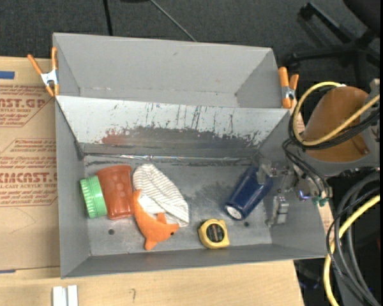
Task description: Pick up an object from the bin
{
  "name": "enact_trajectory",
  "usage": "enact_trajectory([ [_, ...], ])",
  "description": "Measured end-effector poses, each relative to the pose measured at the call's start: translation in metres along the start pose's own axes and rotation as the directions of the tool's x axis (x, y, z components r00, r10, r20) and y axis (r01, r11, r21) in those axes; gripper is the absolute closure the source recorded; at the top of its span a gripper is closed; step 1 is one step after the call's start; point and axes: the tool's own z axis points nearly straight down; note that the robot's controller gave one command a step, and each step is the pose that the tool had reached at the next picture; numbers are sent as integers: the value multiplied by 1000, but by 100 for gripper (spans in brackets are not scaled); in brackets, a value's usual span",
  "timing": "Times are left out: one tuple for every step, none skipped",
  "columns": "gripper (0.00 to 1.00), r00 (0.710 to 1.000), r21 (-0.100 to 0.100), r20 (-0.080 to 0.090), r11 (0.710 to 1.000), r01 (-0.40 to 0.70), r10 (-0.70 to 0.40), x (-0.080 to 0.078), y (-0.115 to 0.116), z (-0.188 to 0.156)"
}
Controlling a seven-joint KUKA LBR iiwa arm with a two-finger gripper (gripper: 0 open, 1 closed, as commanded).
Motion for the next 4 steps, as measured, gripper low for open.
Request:
enact_trajectory([
  [0,1000,1,4,1000,2,-2,-1,1,-4],
  [0,969,8,23,969,246,-246,-34,-3,29],
  [0,956,9,29,956,293,-293,-37,-2,31],
  [0,818,12,12,818,575,-575,-42,-5,22],
])
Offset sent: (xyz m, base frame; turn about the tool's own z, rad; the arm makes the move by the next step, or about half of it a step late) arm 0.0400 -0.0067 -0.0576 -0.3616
